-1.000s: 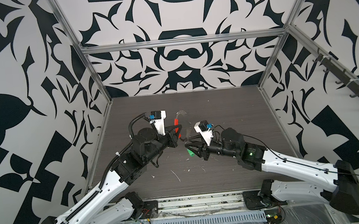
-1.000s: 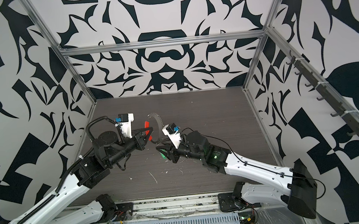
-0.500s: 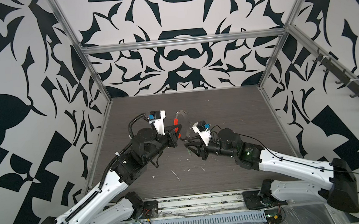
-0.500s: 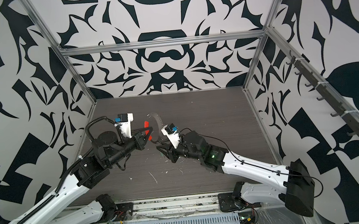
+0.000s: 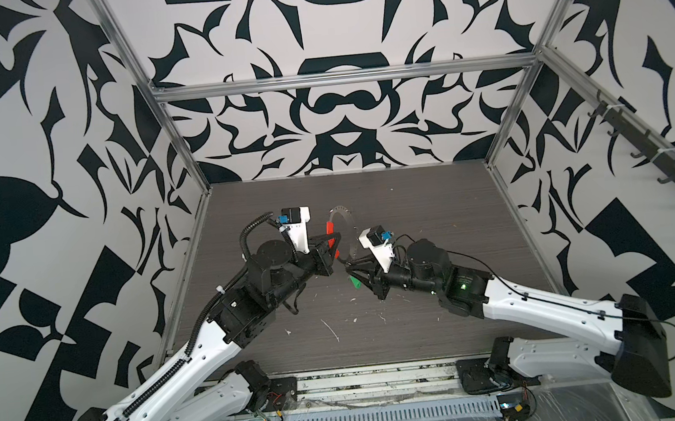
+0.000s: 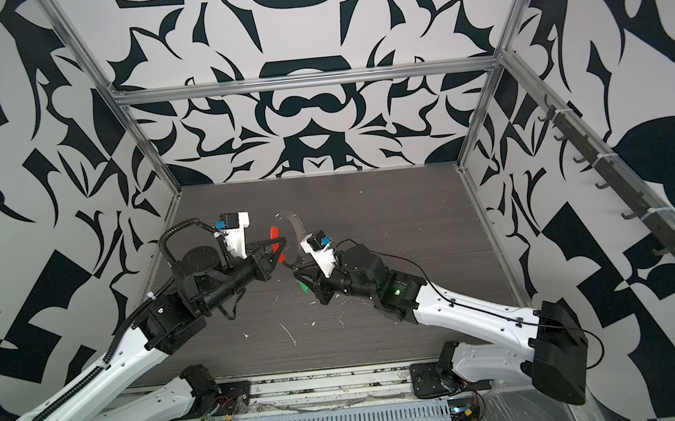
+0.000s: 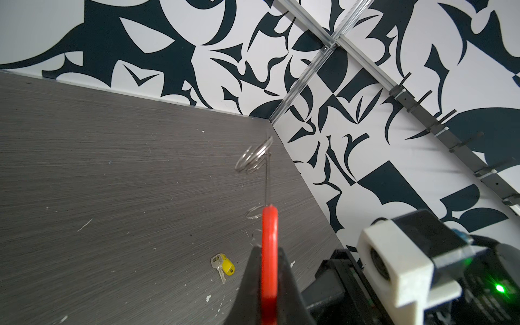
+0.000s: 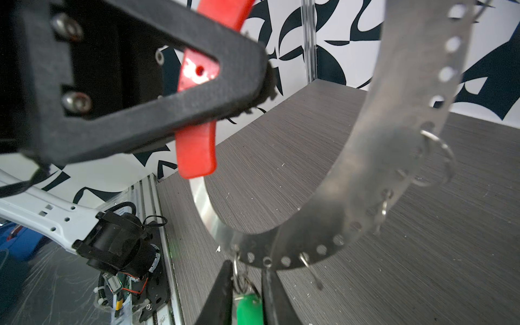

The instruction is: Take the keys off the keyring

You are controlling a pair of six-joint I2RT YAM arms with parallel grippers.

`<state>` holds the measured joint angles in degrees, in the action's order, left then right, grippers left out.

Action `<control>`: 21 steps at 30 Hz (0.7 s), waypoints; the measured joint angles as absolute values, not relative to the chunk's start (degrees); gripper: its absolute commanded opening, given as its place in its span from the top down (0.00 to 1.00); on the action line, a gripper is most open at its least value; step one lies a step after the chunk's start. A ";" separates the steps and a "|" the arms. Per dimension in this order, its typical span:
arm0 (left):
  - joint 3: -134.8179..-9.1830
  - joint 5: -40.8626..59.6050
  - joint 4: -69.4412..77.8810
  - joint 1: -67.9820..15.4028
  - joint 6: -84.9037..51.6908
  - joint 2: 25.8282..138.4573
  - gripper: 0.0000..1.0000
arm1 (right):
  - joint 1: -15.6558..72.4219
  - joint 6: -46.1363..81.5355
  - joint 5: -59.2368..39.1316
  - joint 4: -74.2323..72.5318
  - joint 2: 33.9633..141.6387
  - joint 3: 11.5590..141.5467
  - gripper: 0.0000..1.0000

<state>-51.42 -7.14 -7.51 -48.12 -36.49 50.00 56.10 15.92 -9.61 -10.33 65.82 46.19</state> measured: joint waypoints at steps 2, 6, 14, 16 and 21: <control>-51.42 -7.31 -7.53 -48.12 -36.49 49.98 1.00 | 56.10 15.88 -9.61 -10.33 65.82 46.19 0.85; -51.42 -7.60 -7.55 -48.12 -36.49 49.89 1.00 | 56.10 15.94 -9.58 -10.41 65.82 46.24 0.92; -51.40 -8.27 -7.77 -48.12 -36.58 49.54 1.00 | 56.23 15.90 -9.56 -10.17 65.80 46.57 1.00; -51.40 -8.60 -7.92 -48.12 -36.64 49.23 1.00 | 56.25 15.90 -9.52 -9.69 65.69 46.81 1.00; -50.70 -9.26 -7.94 -48.12 -36.91 48.21 0.87 | 56.29 15.94 -9.30 -6.24 65.04 48.38 1.00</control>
<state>-50.70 -9.26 -7.94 -48.12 -36.91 48.21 56.29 15.94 -9.30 -6.24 65.04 48.38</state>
